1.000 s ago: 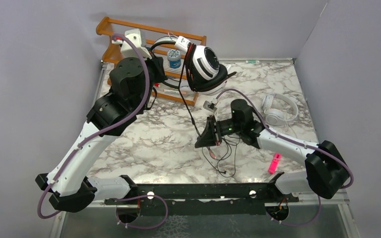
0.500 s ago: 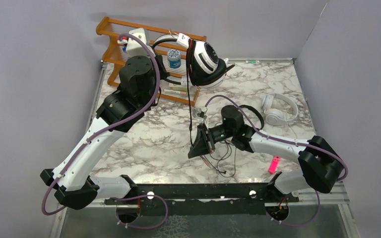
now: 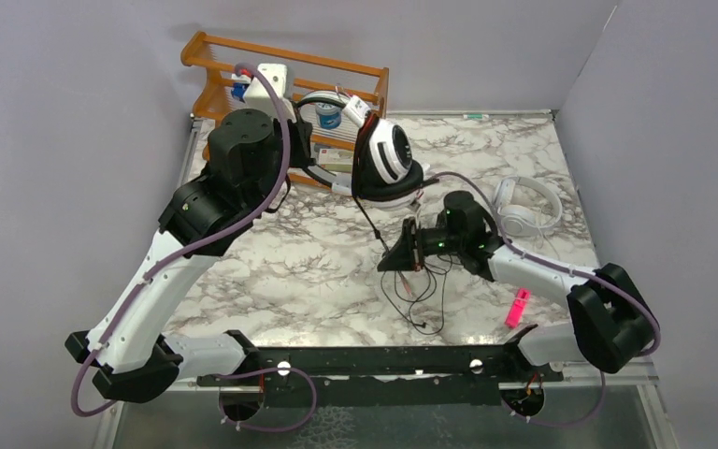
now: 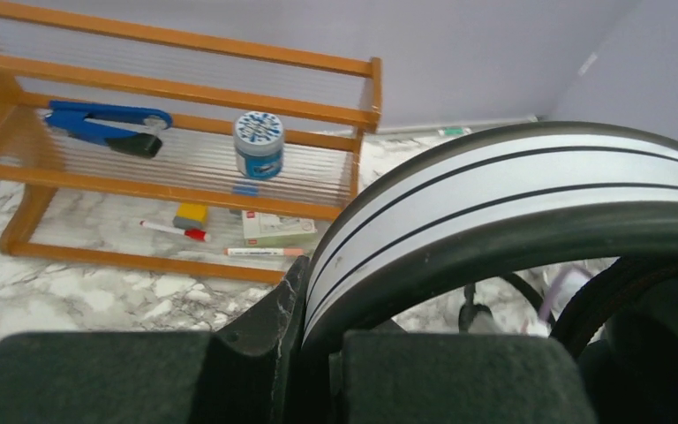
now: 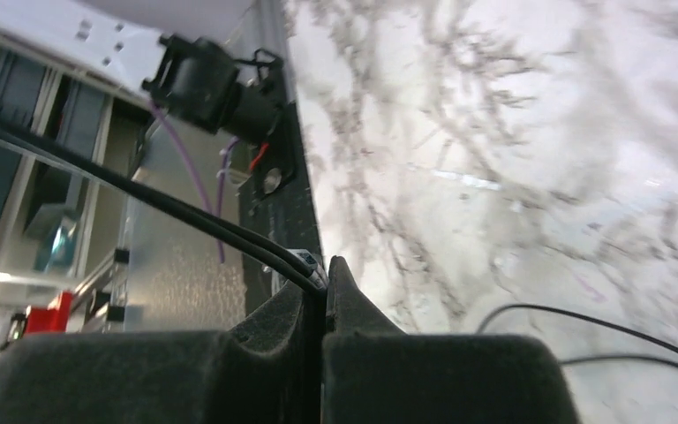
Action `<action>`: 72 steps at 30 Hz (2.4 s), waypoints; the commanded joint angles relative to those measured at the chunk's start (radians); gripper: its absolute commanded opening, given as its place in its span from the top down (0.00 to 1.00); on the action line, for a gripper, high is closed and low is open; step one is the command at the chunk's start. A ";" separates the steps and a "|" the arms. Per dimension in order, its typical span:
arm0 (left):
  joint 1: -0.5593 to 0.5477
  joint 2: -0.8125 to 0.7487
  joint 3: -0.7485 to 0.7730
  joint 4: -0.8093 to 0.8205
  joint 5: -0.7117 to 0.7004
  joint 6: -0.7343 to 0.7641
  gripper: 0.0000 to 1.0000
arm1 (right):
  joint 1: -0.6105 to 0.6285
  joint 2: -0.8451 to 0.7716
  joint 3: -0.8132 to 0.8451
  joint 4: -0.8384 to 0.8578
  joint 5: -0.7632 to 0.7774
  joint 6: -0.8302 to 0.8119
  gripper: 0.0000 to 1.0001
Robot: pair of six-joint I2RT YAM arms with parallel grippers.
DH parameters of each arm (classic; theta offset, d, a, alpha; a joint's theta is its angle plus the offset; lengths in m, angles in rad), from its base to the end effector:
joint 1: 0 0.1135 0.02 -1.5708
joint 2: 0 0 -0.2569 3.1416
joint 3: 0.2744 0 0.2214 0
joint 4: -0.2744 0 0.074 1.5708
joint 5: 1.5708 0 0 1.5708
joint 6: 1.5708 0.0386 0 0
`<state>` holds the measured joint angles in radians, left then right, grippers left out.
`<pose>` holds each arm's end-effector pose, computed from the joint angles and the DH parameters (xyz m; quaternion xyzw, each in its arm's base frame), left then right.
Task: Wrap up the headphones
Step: Wrap the headphones cable around the headphones.
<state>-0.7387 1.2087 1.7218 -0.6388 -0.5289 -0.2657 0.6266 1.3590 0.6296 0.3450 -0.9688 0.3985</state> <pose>0.1548 -0.1147 0.4972 0.0016 0.7444 -0.1354 0.6539 0.1869 0.1746 0.2314 -0.3421 0.6994 0.5791 0.2418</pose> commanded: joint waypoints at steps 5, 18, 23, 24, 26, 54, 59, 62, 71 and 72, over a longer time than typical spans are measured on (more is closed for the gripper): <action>0.007 -0.023 0.007 -0.121 0.464 0.172 1.00 | -0.196 0.018 0.248 -0.538 0.203 -0.072 1.00; 0.007 0.069 -0.334 -0.234 0.076 0.375 1.00 | -0.215 0.135 0.721 -1.035 0.341 -0.243 1.00; 0.008 0.137 -0.419 -0.234 -0.037 0.340 1.00 | -0.214 0.210 0.739 -0.971 -0.004 -0.089 1.00; 0.007 0.153 -0.430 -0.234 -0.060 0.313 1.00 | -0.213 0.218 0.733 -0.940 -0.032 -0.043 1.00; 0.007 0.177 -0.445 -0.234 -0.079 0.275 1.00 | -0.212 0.211 0.705 -0.851 -0.093 0.060 1.00; 0.007 0.203 -0.696 -0.090 0.030 -0.324 1.00 | 0.012 0.259 0.504 -0.439 0.481 0.839 0.93; 0.007 0.171 -0.749 0.001 0.144 -0.357 1.00 | 0.058 0.278 0.524 -0.494 0.635 0.799 0.88; 0.007 0.157 -0.775 0.038 0.204 -0.373 1.00 | 0.099 0.314 0.570 -0.540 0.718 0.767 0.87; 0.008 0.084 -0.864 0.120 0.262 -0.437 1.00 | 0.202 0.420 0.695 -0.732 0.922 0.655 0.87; 0.008 0.073 -0.873 0.126 0.259 -0.444 1.00 | 0.208 0.426 0.700 -0.744 0.926 0.634 0.86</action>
<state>-0.7231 1.3609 0.8642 -0.6250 -0.3637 -0.6548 0.8078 1.7409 1.2812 -0.2974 -0.1818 1.1221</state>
